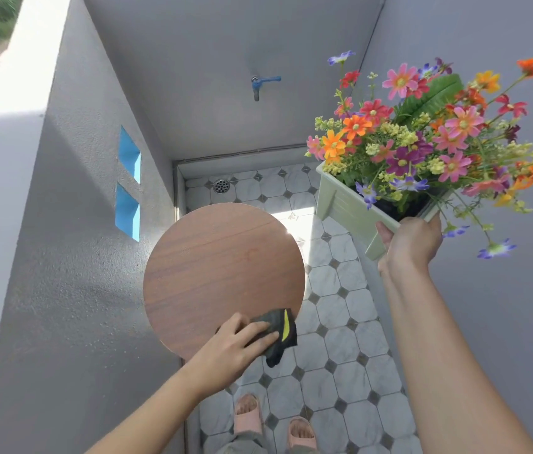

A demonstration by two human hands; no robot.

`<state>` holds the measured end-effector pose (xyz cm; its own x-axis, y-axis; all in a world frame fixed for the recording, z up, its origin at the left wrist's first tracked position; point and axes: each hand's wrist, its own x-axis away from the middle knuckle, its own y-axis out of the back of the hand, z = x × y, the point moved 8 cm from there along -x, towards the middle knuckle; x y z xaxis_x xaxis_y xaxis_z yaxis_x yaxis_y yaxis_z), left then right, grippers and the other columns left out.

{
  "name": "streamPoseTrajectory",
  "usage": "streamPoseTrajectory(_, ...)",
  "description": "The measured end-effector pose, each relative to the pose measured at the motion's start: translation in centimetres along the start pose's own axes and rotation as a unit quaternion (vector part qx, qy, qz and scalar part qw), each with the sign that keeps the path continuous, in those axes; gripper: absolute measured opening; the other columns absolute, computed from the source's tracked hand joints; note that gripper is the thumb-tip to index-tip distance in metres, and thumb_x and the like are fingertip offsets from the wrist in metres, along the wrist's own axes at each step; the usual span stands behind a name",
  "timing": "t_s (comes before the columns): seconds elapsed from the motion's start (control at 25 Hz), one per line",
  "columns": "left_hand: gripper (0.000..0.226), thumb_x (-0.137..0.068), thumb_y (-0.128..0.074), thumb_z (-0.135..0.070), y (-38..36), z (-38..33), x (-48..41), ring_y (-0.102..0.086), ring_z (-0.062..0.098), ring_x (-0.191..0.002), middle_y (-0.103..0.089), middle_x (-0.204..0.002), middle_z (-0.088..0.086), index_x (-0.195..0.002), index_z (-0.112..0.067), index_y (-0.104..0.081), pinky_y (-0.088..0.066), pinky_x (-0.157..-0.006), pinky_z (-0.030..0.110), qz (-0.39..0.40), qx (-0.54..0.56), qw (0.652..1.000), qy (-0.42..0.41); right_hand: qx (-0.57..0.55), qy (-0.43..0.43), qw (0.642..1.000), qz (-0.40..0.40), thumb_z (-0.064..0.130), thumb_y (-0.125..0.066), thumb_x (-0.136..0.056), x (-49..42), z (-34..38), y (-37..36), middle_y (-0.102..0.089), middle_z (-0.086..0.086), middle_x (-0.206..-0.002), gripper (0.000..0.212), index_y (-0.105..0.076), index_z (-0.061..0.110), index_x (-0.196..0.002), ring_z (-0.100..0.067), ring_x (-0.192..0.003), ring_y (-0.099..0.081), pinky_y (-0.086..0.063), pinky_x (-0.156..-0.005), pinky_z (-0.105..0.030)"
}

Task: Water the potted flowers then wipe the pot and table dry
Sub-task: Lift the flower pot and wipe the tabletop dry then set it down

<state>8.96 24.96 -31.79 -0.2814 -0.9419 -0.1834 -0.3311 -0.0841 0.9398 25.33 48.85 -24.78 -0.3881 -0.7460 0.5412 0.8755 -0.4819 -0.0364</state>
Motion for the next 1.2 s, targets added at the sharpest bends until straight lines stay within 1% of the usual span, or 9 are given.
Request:
streamPoseTrajectory(0.12, 0.037, -0.098, -0.033, -0.012, 2.5, 3.8, 5.2, -0.044, 0.025, -0.083, -0.057, -0.116, 0.011, -0.121, -0.008, -0.061, -0.04, -0.079, 0.03, -0.055, -0.047, 0.996, 0.053, -0.004, -0.007, 1.0, 0.001, -0.002, -0.025, -0.089, 0.3, -0.1, 0.1, -0.025, -0.009, -0.152, 0.064, -0.026, 0.025, -0.147, -0.04, -0.118, -0.054, -0.046, -0.04, -0.01)
streamPoseTrajectory(0.32, 0.032, -0.088, -0.047, -0.018, 6.1, 17.9, 1.5, -0.046, 0.037, -0.078, -0.063, -0.106, 0.015, -0.112, -0.007, -0.066, -0.05, -0.068, 0.049, -0.169, -0.049, 0.922, 0.346, -0.004, -0.012, 1.0, -0.003, -0.002, -0.025, -0.091, 0.9, -0.1, 0.6, -0.025, -0.008, -0.153, 0.063, -0.025, 0.024, -0.147, -0.037, -0.112, -0.059, -0.049, -0.044, -0.012)
streamPoseTrajectory(0.4, 0.028, -0.086, -0.054, -0.013, 5.4, 17.5, -3.9, -0.049, 0.038, -0.077, -0.066, -0.103, 0.016, -0.109, -0.006, -0.068, -0.051, -0.067, 0.049, -0.164, -0.045, 0.933, 0.317, 0.002, -0.006, 1.0, -0.002, -0.003, -0.026, -0.091, 1.2, 0.1, 0.7, -0.024, -0.007, -0.153, 0.063, -0.025, 0.024, -0.148, -0.034, -0.105, -0.062, -0.05, -0.047, -0.012)
streamPoseTrajectory(0.48, 0.028, -0.085, -0.058, -0.01, 3.8, 12.3, -8.0, -0.048, 0.034, -0.075, -0.066, -0.105, 0.015, -0.11, -0.005, -0.067, -0.052, -0.068, 0.042, -0.148, -0.043, 0.966, 0.209, 0.008, -0.002, 1.0, -0.005, -0.002, -0.026, -0.09, 1.2, 0.2, 0.7, -0.024, -0.007, -0.153, 0.063, -0.025, 0.025, -0.147, -0.034, -0.105, -0.063, -0.05, -0.046, -0.012)
streamPoseTrajectory(0.64, 0.033, -0.088, -0.06, -0.018, -0.1, 0.9, -3.1, -0.045, 0.026, -0.084, -0.055, -0.118, 0.009, -0.119, -0.008, -0.061, -0.043, -0.077, 0.031, -0.036, -0.01, 0.998, 0.059, 0.005, 0.0, 1.0, -0.006, -0.003, -0.026, -0.09, 0.8, 0.6, 0.8, -0.023, -0.007, -0.153, 0.063, -0.026, 0.024, -0.147, -0.035, -0.112, -0.059, -0.05, -0.047, -0.012)
streamPoseTrajectory(0.76, 0.032, -0.091, -0.047, -0.011, 1.6, 3.3, 3.3, -0.042, 0.027, -0.082, -0.054, -0.116, 0.011, -0.12, -0.006, -0.06, -0.04, -0.078, 0.033, -0.079, -0.037, 0.99, 0.109, 0.008, -0.003, 1.0, -0.004, -0.002, -0.025, -0.091, 0.7, 1.0, 0.7, -0.023, -0.007, -0.153, 0.063, -0.025, 0.024, -0.148, -0.031, -0.102, -0.063, -0.051, -0.05, -0.013)
streamPoseTrajectory(0.96, 0.026, -0.086, -0.057, -0.005, 6.8, 18.1, 2.1, -0.048, 0.041, -0.078, -0.064, -0.104, 0.023, -0.109, 0.0, -0.067, -0.048, -0.07, 0.05, -0.184, -0.078, 0.911, 0.361, -0.002, -0.006, 1.0, 0.0, -0.003, -0.025, -0.09, 0.9, 0.9, 0.7, -0.023, -0.007, -0.153, 0.063, -0.025, 0.023, -0.148, -0.036, -0.114, -0.058, -0.05, -0.046, -0.012)
streamPoseTrajectory(1.08, 0.025, -0.084, -0.062, -0.001, 5.9, 19.2, -5.4, -0.051, 0.043, -0.079, -0.065, -0.102, 0.023, -0.109, 0.0, -0.067, -0.05, -0.067, 0.049, -0.173, -0.066, 0.926, 0.329, -0.006, -0.002, 1.0, 0.007, -0.003, -0.025, -0.091, 1.6, 1.0, 0.9, -0.025, -0.009, -0.153, 0.062, -0.026, 0.023, -0.147, -0.029, -0.102, -0.062, -0.053, -0.051, -0.014)
streamPoseTrajectory(1.2, 0.03, -0.079, -0.068, 0.0, 3.2, 12.7, -11.5, -0.052, 0.037, -0.077, -0.066, -0.103, 0.018, -0.109, -0.002, -0.067, -0.052, -0.066, 0.043, -0.153, -0.048, 0.968, 0.193, -0.009, 0.01, 1.0, 0.009, -0.005, -0.026, -0.092, 2.0, 1.3, 0.9, -0.025, -0.009, -0.152, 0.061, -0.026, 0.022, -0.147, -0.015, -0.079, -0.056, -0.057, -0.062, -0.019)
